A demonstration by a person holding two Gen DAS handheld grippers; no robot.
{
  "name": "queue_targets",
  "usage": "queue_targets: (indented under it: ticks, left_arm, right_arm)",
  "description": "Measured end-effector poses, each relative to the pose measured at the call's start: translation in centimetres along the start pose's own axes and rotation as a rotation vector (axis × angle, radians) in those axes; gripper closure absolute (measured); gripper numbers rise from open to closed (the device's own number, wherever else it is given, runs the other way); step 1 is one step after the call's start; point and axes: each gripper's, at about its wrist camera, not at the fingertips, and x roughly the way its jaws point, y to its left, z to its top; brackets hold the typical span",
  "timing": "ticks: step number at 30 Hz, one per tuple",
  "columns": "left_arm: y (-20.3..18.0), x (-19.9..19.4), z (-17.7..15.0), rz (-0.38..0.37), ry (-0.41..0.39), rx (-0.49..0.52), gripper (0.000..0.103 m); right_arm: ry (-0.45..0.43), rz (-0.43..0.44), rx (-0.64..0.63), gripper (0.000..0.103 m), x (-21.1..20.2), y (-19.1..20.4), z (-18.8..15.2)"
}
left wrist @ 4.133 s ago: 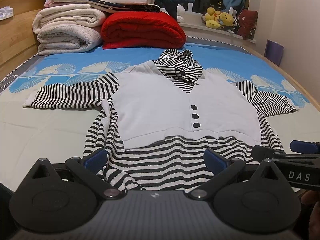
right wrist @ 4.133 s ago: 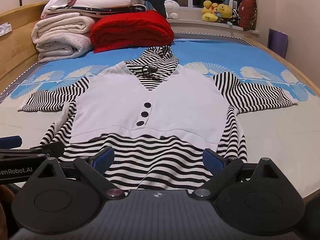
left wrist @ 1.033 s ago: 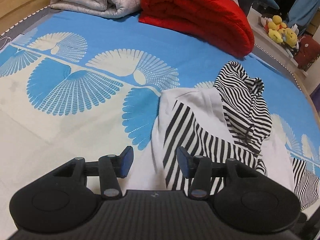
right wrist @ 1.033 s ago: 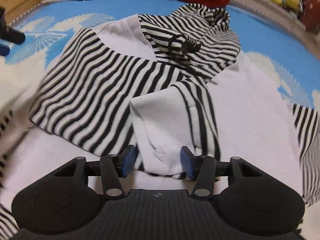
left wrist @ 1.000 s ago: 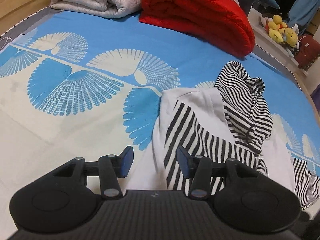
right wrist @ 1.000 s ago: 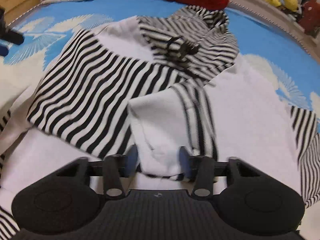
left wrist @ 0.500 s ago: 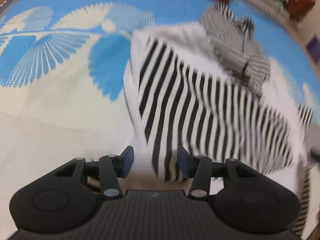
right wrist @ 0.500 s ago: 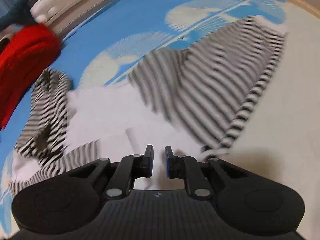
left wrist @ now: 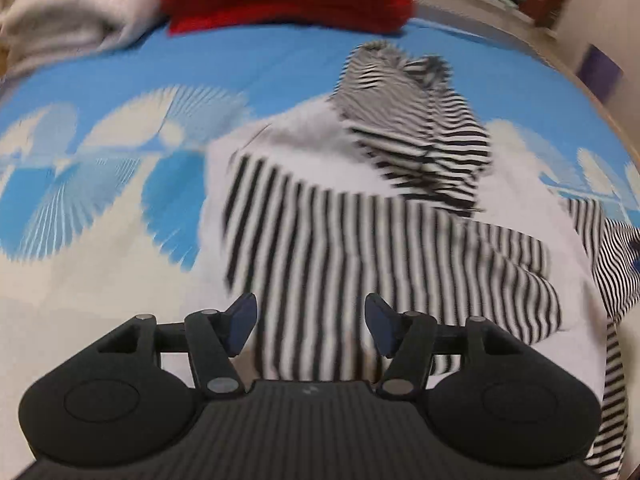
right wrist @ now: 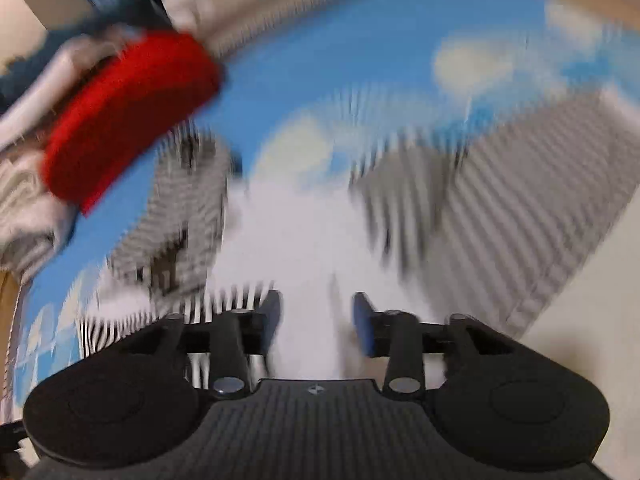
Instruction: Fold small clothes
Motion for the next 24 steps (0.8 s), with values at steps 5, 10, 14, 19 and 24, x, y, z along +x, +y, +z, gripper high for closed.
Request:
queue_targets:
  ticks: [5, 10, 14, 19, 24]
  left_arm:
    - [-1.5, -0.3, 0.2, -0.033, 0.000, 0.023, 0.038]
    - [-1.8, 0.6, -0.1, -0.019, 0.023, 0.014, 0.038]
    - [-1.6, 1.0, -0.2, -0.020, 0.034, 0.012, 0.038]
    - [-1.4, 0.9, -0.1, -0.019, 0.030, 0.007, 0.038]
    - [-0.8, 0.6, 0.1, -0.021, 0.021, -0.003, 0.038]
  right_arm:
    - [-0.122, -0.176, 0.119, 0.053, -1.9, -10.0, 5.0]
    - [-0.181, -0.293, 0.308, 0.053, -2.8, -20.6, 7.3]
    - [-0.190, -0.318, 0.461, 0.053, -1.1, -26.2, 6.6]
    - [-0.194, -0.280, 0.562, 0.055, 0.9, -27.5, 4.9]
    - [-0.245, -0.286, 0.545, 0.100, 1.8, -27.9, 5.4]
